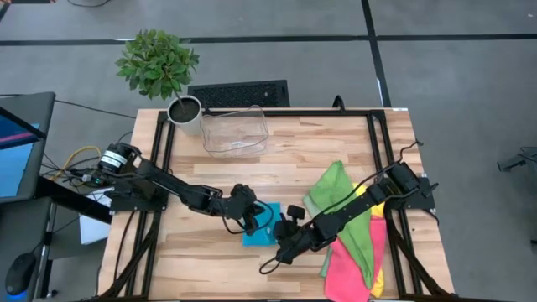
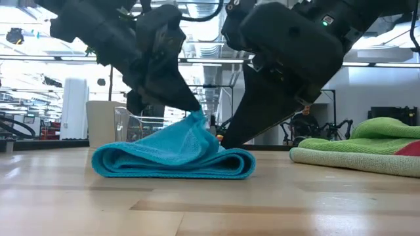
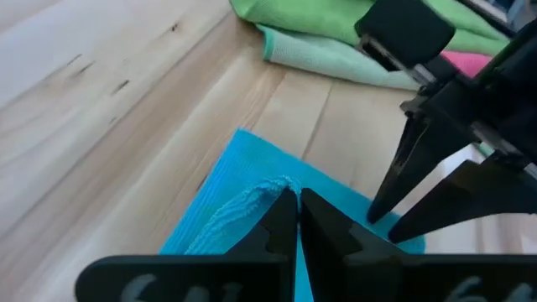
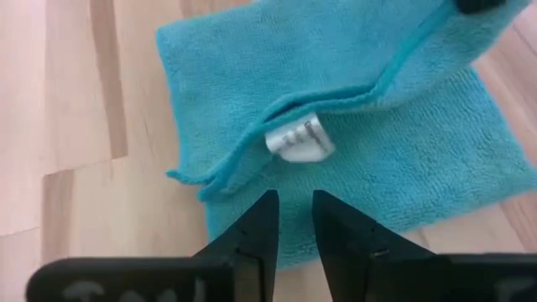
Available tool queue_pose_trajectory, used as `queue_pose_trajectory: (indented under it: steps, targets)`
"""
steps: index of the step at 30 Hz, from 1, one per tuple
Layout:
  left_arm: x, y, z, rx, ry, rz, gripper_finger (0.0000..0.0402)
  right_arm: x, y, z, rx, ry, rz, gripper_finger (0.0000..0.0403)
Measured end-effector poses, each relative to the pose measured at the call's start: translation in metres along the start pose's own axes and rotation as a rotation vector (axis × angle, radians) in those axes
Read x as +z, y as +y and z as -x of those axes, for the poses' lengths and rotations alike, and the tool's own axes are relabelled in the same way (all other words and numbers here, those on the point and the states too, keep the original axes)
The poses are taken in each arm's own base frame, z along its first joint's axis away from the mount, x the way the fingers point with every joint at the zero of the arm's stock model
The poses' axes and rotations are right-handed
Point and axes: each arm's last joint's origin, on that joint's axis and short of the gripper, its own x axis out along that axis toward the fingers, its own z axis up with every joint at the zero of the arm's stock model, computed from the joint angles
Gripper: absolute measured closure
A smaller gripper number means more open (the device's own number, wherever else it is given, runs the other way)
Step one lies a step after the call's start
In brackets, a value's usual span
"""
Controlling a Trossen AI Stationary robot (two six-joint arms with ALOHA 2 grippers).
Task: Fold microfiber towels
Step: Fold the blue microfiber cloth
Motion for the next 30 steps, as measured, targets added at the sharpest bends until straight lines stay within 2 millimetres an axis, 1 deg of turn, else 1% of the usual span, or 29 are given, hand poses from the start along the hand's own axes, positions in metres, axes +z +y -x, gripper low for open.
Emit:
queue_pose_trajectory:
  steps: [7, 16, 20, 24, 27, 30]
  targets:
    - [0.007, -0.005, 0.001, -0.059, -0.062, 0.004, 0.0397, 0.000, 0.000, 0.000, 0.000, 0.002, -0.006, 0.0301]
    - [0.001, -0.004, -0.007, -0.070, -0.043, 0.002, 0.0396, -0.002, -0.001, 0.002, -0.012, 0.024, -0.006, 0.0301]
    - [0.001, -0.005, -0.009, -0.085, -0.051, 0.011, 0.0395, 0.002, -0.002, 0.012, -0.012, 0.019, -0.003, 0.0301]
    - [0.004, -0.007, -0.009, -0.105, -0.077, 0.010, 0.0389, 0.006, -0.003, 0.031, -0.051, -0.013, -0.001, 0.0301]
    - [0.006, -0.010, -0.008, -0.141, -0.090, 0.003, 0.0369, 0.009, -0.003, 0.044, -0.091, -0.054, 0.006, 0.0301]
    - [0.005, -0.010, -0.008, -0.145, -0.080, -0.001, 0.0335, 0.012, -0.005, 0.049, -0.109, -0.084, 0.000, 0.0301]
